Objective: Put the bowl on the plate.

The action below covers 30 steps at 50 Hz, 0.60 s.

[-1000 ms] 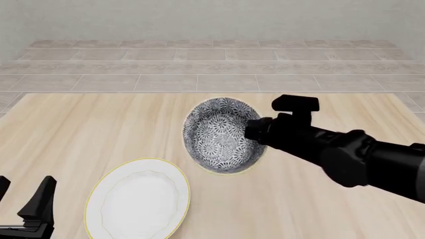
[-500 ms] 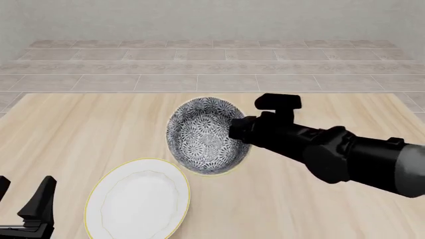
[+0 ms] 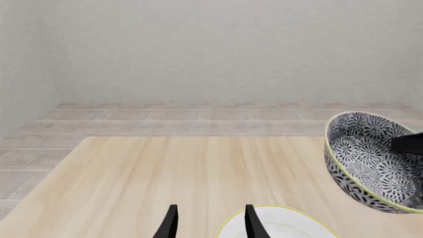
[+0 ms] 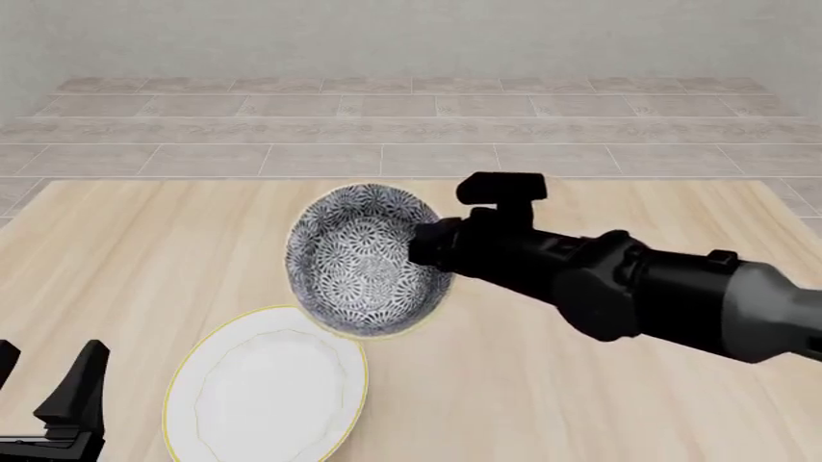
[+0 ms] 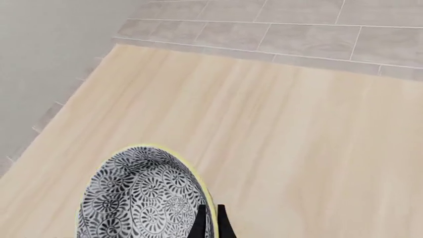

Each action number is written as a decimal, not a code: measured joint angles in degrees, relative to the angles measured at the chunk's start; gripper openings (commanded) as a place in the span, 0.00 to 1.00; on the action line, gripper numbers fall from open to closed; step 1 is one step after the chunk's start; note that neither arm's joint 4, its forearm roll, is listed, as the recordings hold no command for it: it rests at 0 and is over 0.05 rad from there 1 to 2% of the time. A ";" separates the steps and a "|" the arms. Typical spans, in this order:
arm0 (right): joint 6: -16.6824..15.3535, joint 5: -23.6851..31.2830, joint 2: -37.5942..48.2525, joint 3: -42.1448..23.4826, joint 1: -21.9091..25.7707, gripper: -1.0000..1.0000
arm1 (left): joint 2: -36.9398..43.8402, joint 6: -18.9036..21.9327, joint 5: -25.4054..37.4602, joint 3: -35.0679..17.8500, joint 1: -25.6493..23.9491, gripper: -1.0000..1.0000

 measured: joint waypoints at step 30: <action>2.23 3.64 2.90 -6.15 5.78 0.00 | 0.00 0.00 0.00 0.00 0.00 1.00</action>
